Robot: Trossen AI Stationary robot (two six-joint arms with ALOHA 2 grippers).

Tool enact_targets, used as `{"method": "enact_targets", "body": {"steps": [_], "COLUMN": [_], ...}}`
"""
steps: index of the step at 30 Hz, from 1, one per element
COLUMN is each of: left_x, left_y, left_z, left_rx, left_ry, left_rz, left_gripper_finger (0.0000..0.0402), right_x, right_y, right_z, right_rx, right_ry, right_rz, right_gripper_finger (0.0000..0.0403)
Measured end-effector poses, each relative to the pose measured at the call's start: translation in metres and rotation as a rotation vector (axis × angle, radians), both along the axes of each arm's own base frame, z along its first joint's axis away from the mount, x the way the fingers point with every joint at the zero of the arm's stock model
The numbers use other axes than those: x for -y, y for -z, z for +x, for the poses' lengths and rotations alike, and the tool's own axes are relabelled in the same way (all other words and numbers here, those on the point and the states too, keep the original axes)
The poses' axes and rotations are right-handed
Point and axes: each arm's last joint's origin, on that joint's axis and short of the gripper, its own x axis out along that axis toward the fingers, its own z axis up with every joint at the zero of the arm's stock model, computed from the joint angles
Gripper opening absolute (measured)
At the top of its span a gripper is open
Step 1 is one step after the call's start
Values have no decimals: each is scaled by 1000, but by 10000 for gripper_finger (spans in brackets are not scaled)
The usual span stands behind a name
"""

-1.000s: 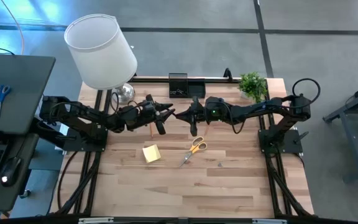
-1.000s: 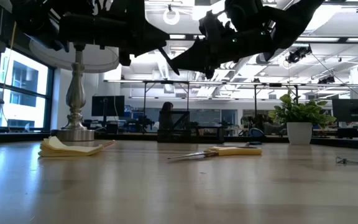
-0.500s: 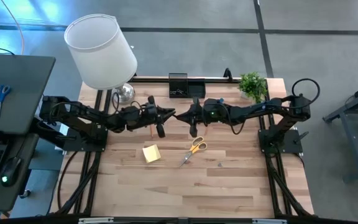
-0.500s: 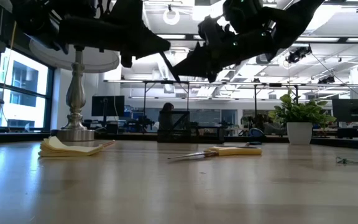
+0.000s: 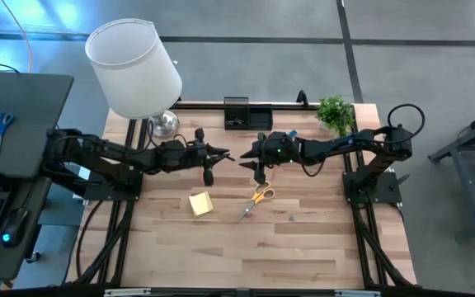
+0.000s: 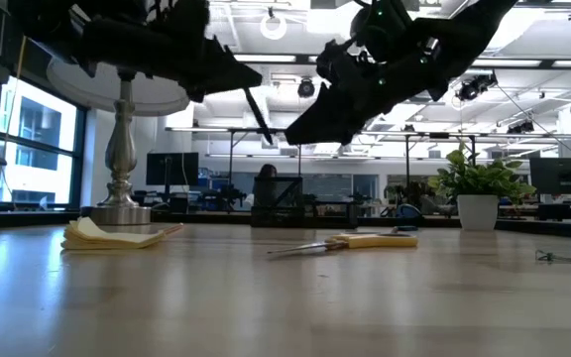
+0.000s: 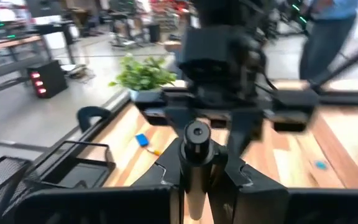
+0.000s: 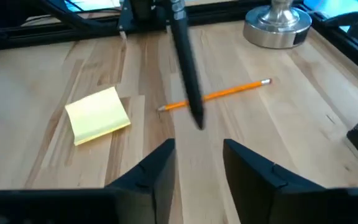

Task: Pick and place office supplies into organizer
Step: Put the pen into the desk organizer

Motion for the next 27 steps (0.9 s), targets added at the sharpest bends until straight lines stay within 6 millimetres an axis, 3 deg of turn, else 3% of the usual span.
{"method": "enact_targets", "body": {"steps": [6, 11, 15, 20, 27], "left_x": [5, 5, 6, 7, 6], "left_y": [-6, -13, -15, -16, -13], "left_z": [-7, -2, 1, 1, 0], "left_rx": [-121, -271, -279, -281, -301], "left_ry": [159, 180, 229, 253, 248], "left_rz": [57, 54, 45, 31, 16], "left_gripper_finger": [23, 23, 23, 32, 23], "right_x": [-1, -3, -9, -20, -25], "right_y": [-16, -52, -72, -74, -53], "right_z": [-4, -1, 9, 27, 47], "right_rx": [59, 188, 296, 315, 237], "right_ry": [-44, -70, -165, -266, -290], "right_rz": [-87, -169, -208, -218, -204], "right_gripper_finger": [141, 142, 142, 140, 140]}}
